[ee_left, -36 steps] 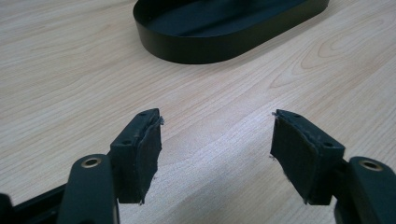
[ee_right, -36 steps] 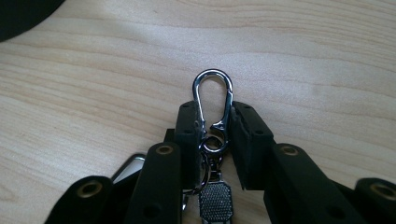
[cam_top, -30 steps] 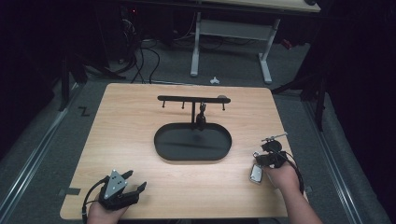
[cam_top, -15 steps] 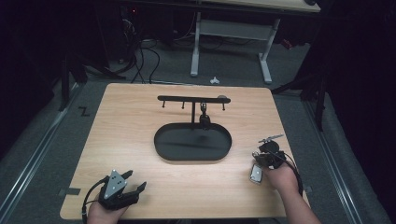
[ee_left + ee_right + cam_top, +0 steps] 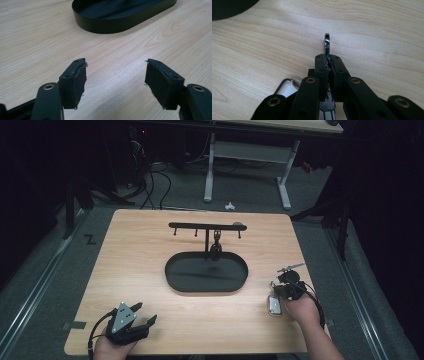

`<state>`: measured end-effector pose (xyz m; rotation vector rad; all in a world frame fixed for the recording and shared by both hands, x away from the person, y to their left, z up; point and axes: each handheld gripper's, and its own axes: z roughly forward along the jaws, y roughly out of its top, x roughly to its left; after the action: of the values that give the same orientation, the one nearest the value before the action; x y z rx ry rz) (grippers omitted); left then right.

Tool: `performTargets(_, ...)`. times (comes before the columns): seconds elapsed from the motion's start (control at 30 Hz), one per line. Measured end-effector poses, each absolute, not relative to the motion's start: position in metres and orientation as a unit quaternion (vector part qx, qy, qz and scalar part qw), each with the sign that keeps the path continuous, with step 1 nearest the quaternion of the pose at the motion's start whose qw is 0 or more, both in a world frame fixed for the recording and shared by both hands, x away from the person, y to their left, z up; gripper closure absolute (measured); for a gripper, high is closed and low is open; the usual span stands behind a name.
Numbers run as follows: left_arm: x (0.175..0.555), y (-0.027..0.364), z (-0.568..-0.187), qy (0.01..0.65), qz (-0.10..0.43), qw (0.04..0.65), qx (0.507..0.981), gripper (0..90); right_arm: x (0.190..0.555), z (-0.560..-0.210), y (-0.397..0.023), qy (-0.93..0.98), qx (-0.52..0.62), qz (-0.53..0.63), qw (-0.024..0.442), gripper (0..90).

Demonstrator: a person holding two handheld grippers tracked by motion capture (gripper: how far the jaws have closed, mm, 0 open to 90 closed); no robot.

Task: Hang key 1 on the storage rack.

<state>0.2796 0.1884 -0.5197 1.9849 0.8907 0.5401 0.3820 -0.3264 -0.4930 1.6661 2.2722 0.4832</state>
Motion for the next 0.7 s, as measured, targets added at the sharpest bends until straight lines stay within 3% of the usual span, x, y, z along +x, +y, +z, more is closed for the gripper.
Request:
performTargets(0.5,0.280,0.187,-0.520,0.356,0.218,0.436,0.797,33.7,0.388,-0.491,-0.328,0.800,0.564,0.159,0.126,86.3)
performTargets(0.7,0.279,0.187,-0.519,0.355,0.215,0.439,0.797,33.8,0.387,-0.476,-0.327,0.804,0.559,0.169,0.117,86.4)
